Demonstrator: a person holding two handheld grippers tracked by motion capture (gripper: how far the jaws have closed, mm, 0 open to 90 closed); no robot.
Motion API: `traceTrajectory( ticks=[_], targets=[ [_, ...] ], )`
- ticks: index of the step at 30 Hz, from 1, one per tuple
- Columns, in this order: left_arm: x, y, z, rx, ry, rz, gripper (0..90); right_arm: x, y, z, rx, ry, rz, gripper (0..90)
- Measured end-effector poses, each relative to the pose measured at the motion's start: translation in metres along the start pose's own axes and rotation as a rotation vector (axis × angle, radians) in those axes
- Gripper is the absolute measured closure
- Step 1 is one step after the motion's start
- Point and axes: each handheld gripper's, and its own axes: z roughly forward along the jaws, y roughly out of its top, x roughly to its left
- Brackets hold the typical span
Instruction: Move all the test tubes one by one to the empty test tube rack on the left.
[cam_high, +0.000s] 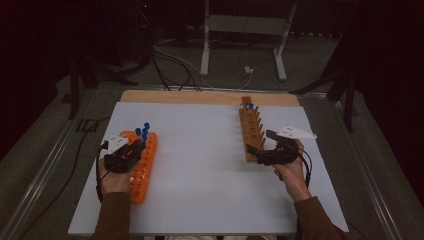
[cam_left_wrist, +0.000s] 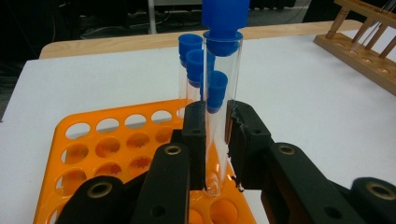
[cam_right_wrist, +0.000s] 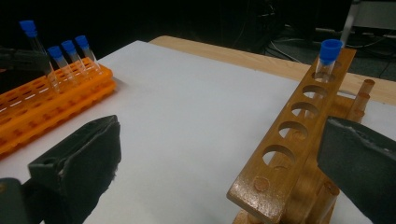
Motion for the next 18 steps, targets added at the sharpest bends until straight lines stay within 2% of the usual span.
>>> traceTrajectory(
  ticks=[12,14,17,18],
  targets=[
    [-0.002,-0.001,0.002,-0.008,0.001,-0.003,78.5,0.0,-0.002,0.001,0.004,0.005,0.003,0.0],
    [-0.002,-0.003,0.005,0.038,0.017,0.015,78.5,0.0,-0.002,0.001,0.004,0.008,0.003,0.0],
    [-0.002,-0.007,0.011,0.089,0.018,0.007,78.5,0.0,-0.002,0.001,0.002,0.012,0.009,0.0],
    [-0.003,-0.006,0.011,0.093,0.022,0.007,78.5,0.0,-0.002,0.001,0.001,0.012,0.01,0.0]
  ],
)
